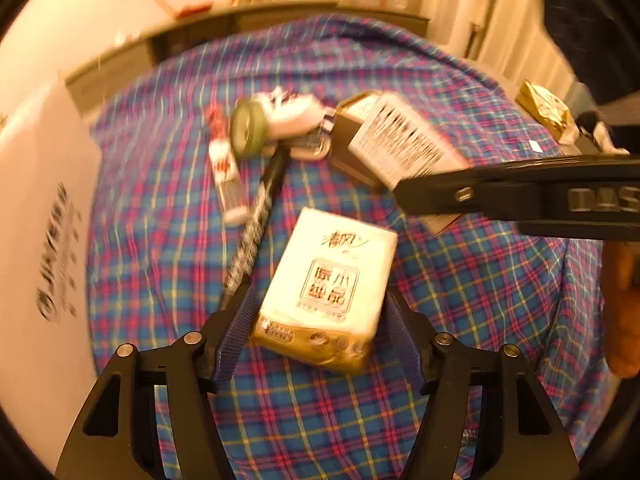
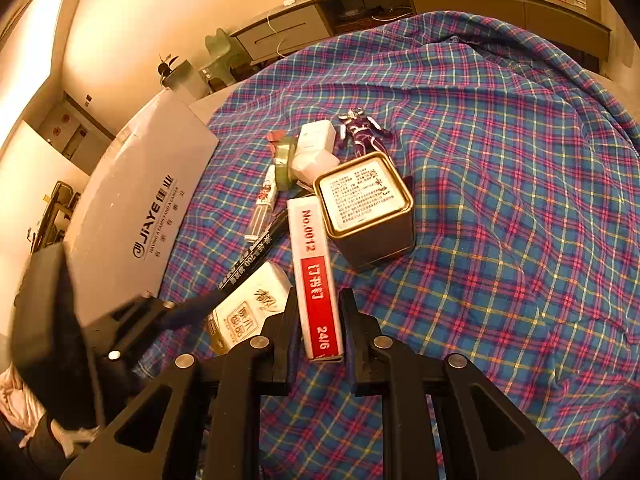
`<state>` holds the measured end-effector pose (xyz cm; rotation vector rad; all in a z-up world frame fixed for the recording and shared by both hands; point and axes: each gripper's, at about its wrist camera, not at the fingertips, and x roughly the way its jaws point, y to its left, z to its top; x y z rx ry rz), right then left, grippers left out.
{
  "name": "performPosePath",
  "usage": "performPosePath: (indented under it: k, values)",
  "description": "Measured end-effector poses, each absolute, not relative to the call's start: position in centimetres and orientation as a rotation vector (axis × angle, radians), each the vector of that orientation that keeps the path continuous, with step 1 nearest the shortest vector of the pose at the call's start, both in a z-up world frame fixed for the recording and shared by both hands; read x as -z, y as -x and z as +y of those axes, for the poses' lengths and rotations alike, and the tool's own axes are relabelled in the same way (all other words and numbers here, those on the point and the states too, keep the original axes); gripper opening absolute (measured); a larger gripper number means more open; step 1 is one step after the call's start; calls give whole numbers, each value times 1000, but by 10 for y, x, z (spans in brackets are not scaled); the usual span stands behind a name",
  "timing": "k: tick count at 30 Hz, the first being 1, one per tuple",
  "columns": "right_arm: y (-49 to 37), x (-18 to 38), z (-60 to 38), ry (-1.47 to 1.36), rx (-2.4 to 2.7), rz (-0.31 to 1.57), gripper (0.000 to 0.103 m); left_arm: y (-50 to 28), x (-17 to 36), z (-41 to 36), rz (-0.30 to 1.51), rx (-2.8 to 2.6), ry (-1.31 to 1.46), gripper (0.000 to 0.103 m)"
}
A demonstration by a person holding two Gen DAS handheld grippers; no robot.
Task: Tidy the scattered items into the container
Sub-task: 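Grasp the white tissue pack with the left gripper while the right grasps the red-white staple box, then carry the tissue pack and staple box over the white cardboard box with both grippers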
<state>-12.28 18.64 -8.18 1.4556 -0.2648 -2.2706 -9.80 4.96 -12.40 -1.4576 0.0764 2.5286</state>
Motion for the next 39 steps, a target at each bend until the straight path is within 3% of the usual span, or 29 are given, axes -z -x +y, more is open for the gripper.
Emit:
performPosePath:
  k: [6,7,8,16,39]
  values:
    - [121,84,182,-1462,2264,-251,18,100,126,60,131,-2589,1423,66]
    - [121,84,183,-1462,2263,-251,18,101,125,60,114,-2588,1424,56]
    - [121,84,183,-1460,2264,-252,18,103,123,59,90,-2582,1431,54]
    - [115,72,181,-1400,2276,-254,16,97,105,37,-29,-2618,1429,54]
    - [71,22,134,-1234,2307,-278,16,36,17,-27,-150,-2765,1185,53]
